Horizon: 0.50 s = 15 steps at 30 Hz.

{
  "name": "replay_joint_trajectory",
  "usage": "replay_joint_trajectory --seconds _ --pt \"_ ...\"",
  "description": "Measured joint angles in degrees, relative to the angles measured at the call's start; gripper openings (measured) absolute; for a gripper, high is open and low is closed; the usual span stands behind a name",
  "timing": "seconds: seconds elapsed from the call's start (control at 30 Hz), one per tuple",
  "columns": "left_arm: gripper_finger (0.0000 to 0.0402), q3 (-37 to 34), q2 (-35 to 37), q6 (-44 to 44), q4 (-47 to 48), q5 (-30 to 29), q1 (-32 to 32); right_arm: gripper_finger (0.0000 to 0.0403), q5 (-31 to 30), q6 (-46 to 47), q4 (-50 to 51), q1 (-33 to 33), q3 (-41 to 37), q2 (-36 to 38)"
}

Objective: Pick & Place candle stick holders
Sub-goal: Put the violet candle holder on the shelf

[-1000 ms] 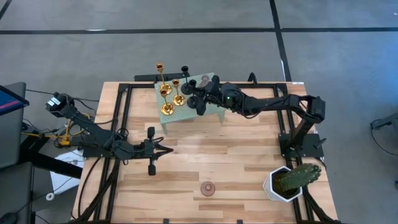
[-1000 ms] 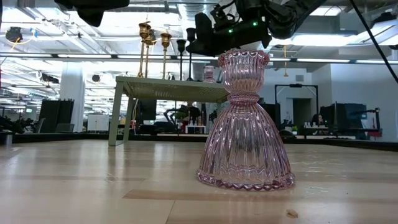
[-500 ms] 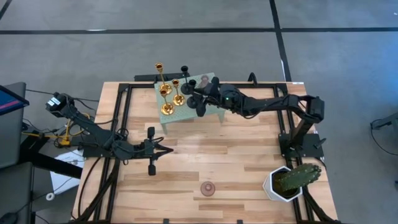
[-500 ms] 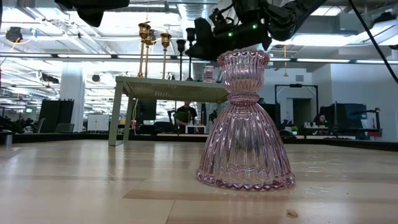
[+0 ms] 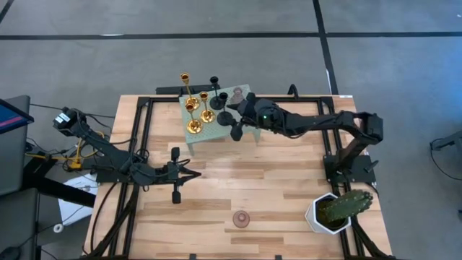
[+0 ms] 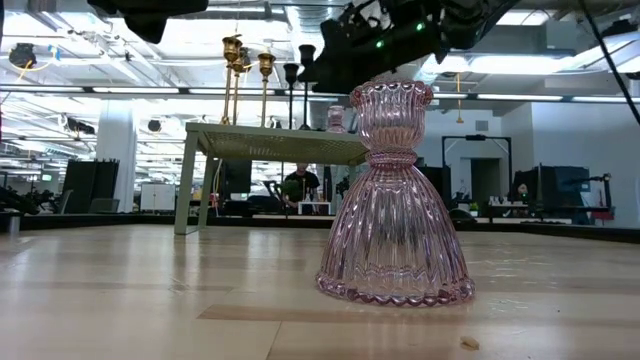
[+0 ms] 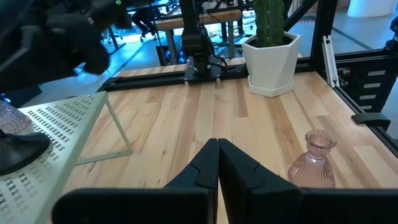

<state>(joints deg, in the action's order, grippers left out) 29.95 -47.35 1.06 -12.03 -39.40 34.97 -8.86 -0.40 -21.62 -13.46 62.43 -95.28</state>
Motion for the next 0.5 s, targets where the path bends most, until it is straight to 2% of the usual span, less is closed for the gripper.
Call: replay_joint_trajectory --seconds 0.17,0.5 --pt "0.0007 0.0 0.0 0.17 0.02 0.0 0.01 0.0248 -0.12 0.28 6.15 2.19 -0.01 4.99" --pt "0.0008 0.0 0.0 0.2 0.5 0.0 -0.01 0.0228 -0.15 0.44 14.01 8.52 0.09 13.17"
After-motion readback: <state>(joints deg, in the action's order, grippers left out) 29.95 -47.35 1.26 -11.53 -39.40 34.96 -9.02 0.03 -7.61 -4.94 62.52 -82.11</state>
